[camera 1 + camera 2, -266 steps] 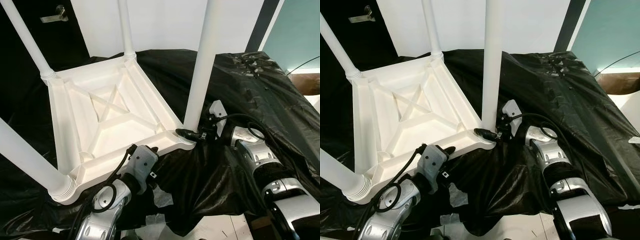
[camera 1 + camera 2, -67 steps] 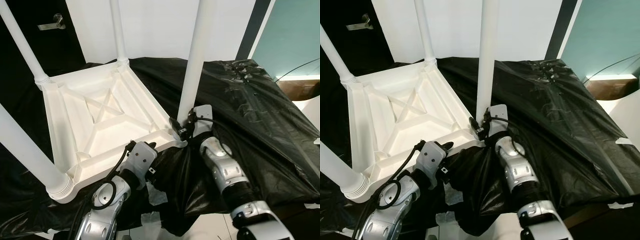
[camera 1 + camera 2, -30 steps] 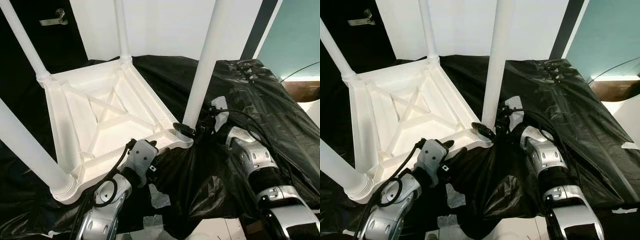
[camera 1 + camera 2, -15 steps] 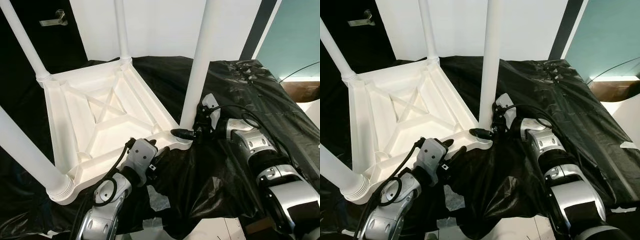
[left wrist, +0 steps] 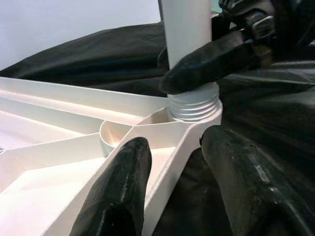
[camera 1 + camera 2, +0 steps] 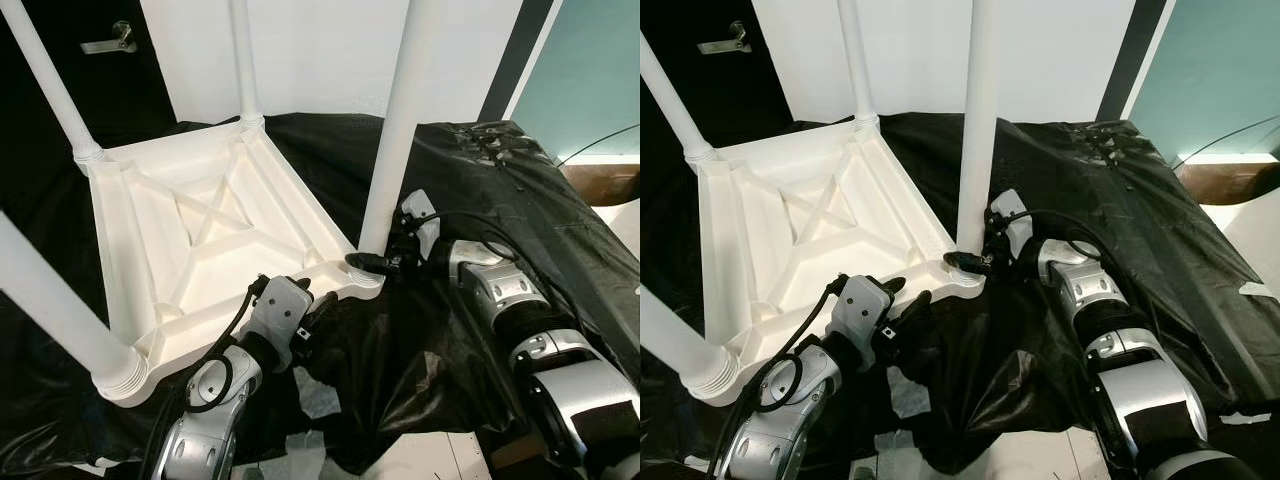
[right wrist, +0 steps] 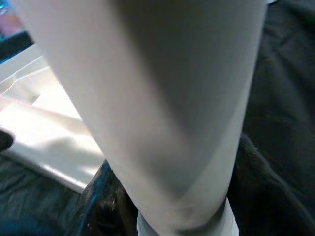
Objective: Building children table
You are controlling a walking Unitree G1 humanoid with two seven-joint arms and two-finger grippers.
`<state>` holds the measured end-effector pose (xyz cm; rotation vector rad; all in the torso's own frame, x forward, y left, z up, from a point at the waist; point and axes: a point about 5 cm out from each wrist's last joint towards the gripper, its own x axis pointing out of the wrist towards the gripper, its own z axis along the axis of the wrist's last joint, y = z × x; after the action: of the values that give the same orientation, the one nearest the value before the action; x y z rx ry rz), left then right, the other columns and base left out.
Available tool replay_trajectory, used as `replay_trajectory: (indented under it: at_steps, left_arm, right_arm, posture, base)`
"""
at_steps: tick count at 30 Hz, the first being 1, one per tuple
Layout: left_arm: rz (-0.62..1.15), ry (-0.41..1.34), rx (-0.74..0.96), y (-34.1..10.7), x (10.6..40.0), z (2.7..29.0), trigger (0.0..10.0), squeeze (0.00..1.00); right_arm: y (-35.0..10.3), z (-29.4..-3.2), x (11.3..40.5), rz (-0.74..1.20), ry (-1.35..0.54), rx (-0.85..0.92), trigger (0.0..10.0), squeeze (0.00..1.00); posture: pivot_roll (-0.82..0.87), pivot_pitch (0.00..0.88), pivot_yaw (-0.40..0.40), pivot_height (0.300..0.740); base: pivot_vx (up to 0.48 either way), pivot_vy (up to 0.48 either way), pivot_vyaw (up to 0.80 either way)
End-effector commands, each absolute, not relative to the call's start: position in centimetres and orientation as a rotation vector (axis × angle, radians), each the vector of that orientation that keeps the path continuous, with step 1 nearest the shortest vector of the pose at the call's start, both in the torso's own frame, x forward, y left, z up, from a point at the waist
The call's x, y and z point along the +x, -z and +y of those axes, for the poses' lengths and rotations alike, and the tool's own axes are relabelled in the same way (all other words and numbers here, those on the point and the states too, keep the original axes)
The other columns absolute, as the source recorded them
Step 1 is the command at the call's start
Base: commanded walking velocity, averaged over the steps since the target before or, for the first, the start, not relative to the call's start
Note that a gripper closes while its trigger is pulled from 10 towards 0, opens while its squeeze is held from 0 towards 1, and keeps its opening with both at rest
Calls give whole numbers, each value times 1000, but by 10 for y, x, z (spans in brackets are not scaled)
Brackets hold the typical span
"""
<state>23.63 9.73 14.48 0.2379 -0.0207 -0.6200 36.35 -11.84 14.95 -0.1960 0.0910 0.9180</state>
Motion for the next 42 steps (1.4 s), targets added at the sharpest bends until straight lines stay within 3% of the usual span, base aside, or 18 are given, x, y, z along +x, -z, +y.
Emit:
replay_trajectory:
  at_steps: [1, 12, 17, 24, 37, 38, 39, 40, 41, 42]
  left_arm:
    - [-21, 543, 237, -145, 236, 99, 10000, 0]
    - [-12, 552, 231, -143, 233, 99, 10000, 0]
    - [-9, 561, 228, -143, 233, 97, 10000, 0]
    - [-7, 563, 225, -142, 231, 95, 10000, 0]
    - [-10, 563, 229, -143, 233, 95, 10000, 0]
    - [-11, 563, 230, -143, 233, 95, 10000, 0]
    - [-11, 563, 230, -143, 233, 95, 10000, 0]
    - [-11, 563, 229, -143, 233, 95, 10000, 0]
    - [-11, 563, 230, -143, 233, 95, 10000, 0]
    - [-11, 563, 230, -143, 233, 95, 10000, 0]
  right_arm:
    - [-136, -119, 361, 150, -831, -175, 10000, 0]
    - [-124, -105, 349, 144, -602, -80, 10000, 0]
    - [-119, -90, 338, 132, -402, -20, 10000, 0]
    - [-118, -67, 321, 145, -367, 62, 10000, 0]
    - [-131, -72, 321, 95, -310, 57, 10000, 0]
    - [-132, -74, 321, 89, -303, 55, 10000, 329]
    - [-132, -74, 321, 89, -303, 55, 10000, 329]
    - [-134, -77, 321, 83, -302, 54, 10000, 835]
    - [-135, -78, 321, 71, -308, 57, 10000, 1000]
    - [-135, -78, 321, 71, -308, 57, 10000, 1000]
  posture:
    - [125, 48, -58, 740]
    - [122, 58, -57, 740]
    - [122, 53, -60, 740]
    - [130, 48, -63, 740]
    - [127, 34, -61, 740]
    - [127, 31, -61, 740]
    - [127, 31, -61, 740]
    - [127, 31, -61, 740]
    - [126, 30, -61, 740]
    - [126, 30, -61, 740]
  base:
    - [0, 0, 0]
    - [0, 0, 0]
    - [0, 0, 0]
    - [0, 0, 0]
    - [0, 0, 0]
    - [0, 0, 0]
    - [0, 0, 0]
    - [0, 0, 0]
    - [0, 0, 0]
    - [0, 0, 0]
